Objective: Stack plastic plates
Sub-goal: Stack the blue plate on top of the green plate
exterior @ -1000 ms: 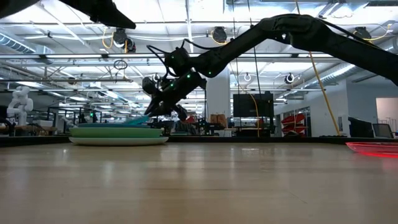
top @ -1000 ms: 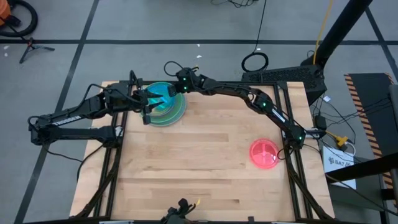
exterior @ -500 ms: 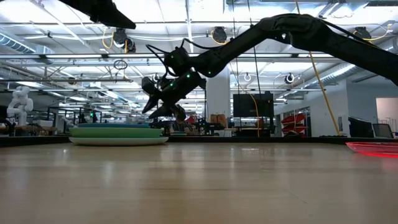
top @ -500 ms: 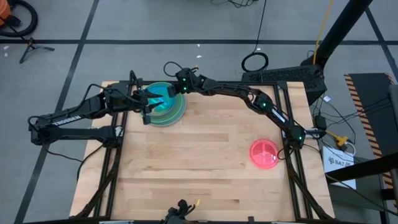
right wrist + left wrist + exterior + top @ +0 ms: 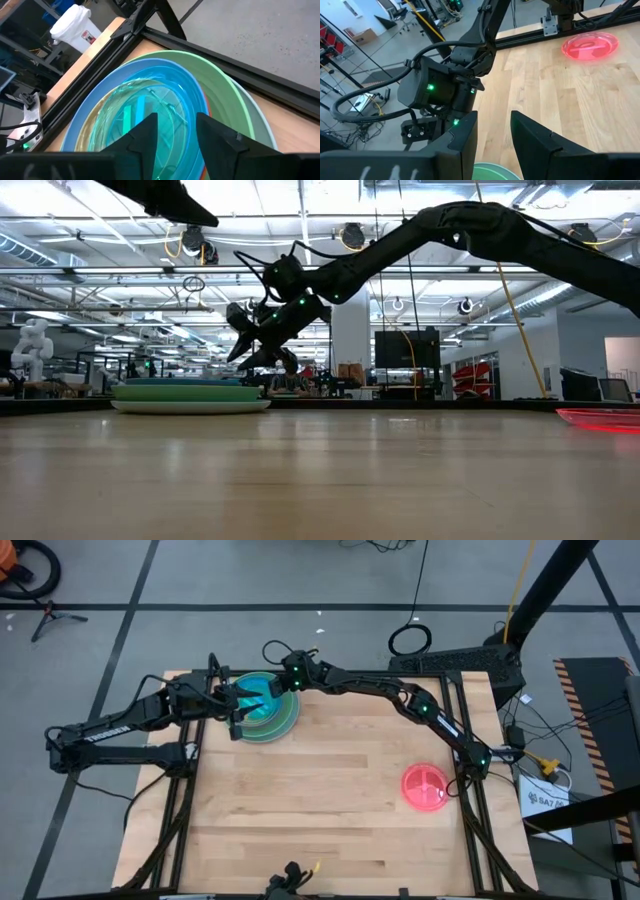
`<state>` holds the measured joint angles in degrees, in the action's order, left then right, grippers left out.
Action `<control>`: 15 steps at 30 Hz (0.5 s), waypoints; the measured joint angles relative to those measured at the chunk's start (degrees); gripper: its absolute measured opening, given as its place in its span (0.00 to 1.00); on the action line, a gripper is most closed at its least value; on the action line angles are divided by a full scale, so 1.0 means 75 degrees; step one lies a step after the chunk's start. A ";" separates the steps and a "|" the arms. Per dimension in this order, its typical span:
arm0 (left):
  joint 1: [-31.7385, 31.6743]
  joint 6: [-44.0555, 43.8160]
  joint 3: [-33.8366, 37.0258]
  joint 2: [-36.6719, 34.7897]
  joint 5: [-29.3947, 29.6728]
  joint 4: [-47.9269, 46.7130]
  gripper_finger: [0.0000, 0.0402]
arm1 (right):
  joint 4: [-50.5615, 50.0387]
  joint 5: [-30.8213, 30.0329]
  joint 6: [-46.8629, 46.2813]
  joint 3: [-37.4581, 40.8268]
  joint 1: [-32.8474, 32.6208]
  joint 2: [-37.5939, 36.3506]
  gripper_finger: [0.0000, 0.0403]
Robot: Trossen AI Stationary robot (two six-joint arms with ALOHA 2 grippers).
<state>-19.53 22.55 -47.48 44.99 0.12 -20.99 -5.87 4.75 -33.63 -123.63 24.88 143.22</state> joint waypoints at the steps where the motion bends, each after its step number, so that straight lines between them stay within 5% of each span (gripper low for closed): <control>1: -0.0001 -0.0002 0.0000 -0.0002 0.0000 -0.0008 0.31 | 0.0000 0.0000 0.0030 0.0000 -0.0008 -0.0001 0.32; 9: -0.0001 -0.0266 0.0003 0.0080 0.0003 -0.0284 0.31 | -0.1195 0.0980 0.1360 0.0020 0.0014 -0.0531 0.32; 15: -0.0083 -0.0804 0.0003 0.0674 0.0431 -0.0460 0.31 | -0.3477 -0.0864 0.3180 0.0116 -0.0200 -0.1615 0.32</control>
<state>-20.15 16.52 -47.46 50.04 3.35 -24.44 -31.94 -1.72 -9.78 -122.76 23.39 131.11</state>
